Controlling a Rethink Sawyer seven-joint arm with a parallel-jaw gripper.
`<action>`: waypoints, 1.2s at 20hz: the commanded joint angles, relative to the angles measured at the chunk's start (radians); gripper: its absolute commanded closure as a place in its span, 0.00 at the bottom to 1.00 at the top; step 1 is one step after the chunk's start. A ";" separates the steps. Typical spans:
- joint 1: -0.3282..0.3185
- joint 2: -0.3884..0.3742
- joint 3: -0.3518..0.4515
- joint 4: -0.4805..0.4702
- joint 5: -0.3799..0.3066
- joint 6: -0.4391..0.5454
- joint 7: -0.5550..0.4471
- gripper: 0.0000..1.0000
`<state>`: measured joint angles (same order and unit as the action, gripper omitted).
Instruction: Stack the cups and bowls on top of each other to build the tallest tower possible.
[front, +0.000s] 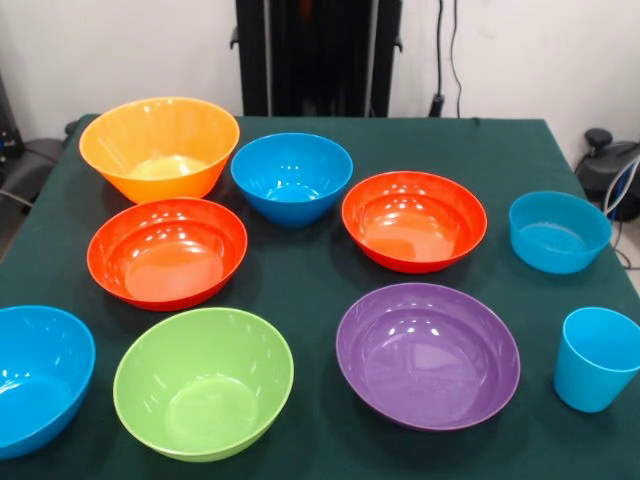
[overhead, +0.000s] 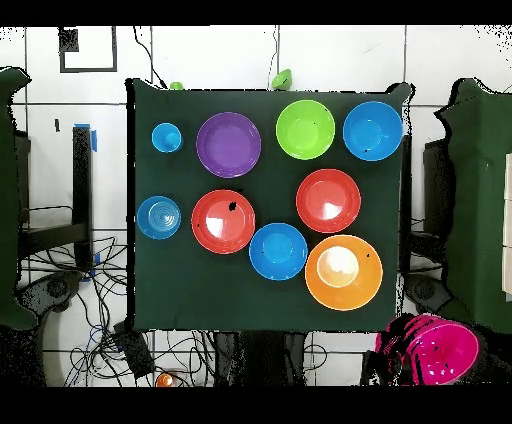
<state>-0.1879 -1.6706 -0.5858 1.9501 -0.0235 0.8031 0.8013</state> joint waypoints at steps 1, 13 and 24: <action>-0.054 -0.113 -0.197 0.582 0.037 -0.042 -0.398 1.00; -0.129 -0.089 -0.144 0.628 0.089 -0.095 -0.468 1.00; -0.144 -0.097 -0.137 0.638 0.099 -0.099 -0.491 1.00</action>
<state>-0.3269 -1.5736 -0.5524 2.0552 0.0654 0.7222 0.6102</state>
